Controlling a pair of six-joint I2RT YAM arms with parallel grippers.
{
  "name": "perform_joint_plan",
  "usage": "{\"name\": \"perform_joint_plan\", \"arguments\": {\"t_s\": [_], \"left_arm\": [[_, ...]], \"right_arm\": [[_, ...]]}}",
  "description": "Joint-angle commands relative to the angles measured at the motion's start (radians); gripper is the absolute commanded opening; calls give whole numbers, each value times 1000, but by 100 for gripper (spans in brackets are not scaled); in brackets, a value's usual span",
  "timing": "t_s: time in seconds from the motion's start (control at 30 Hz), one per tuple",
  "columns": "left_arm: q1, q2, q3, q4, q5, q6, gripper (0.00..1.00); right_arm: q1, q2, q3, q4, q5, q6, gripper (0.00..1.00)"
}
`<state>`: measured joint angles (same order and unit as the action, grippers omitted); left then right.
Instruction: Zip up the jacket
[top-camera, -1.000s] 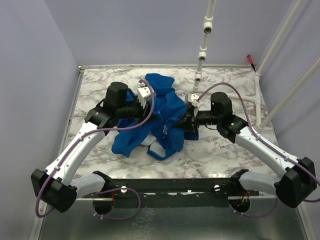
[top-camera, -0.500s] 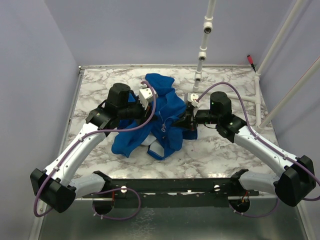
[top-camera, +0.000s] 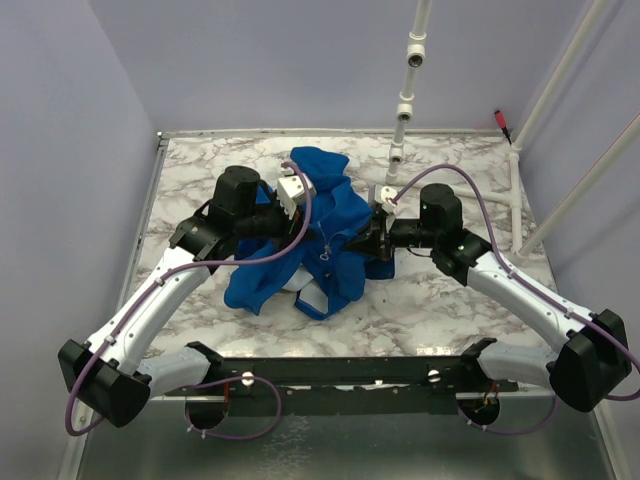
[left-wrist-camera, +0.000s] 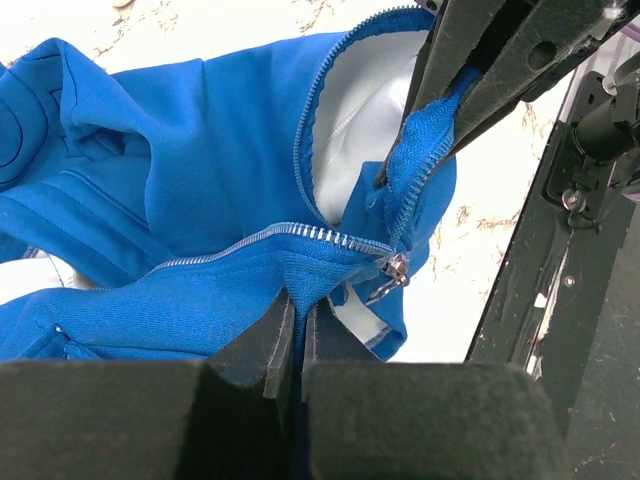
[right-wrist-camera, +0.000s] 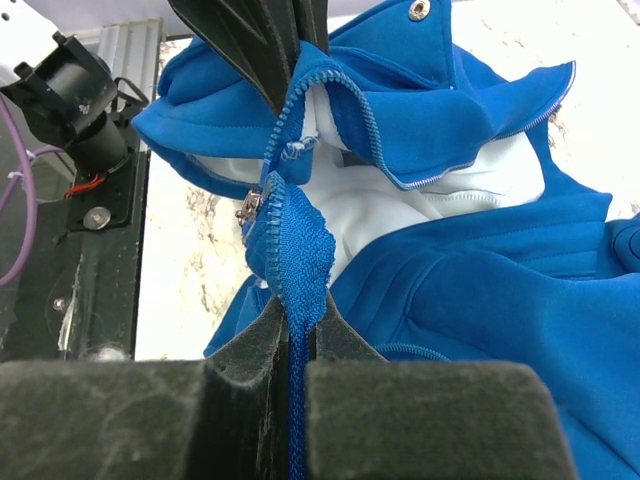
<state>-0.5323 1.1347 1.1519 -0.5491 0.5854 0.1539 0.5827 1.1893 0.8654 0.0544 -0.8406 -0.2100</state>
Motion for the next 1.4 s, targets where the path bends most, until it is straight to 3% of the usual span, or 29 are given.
{"name": "perform_joint_plan", "arguments": {"t_s": [0.0, 1.37], "left_arm": [[-8, -26, 34, 1, -7, 9, 0], [-32, -37, 29, -3, -28, 35, 0]], "right_arm": [[6, -7, -14, 35, 33, 4, 1], [5, -47, -44, 118, 35, 103, 1]]}}
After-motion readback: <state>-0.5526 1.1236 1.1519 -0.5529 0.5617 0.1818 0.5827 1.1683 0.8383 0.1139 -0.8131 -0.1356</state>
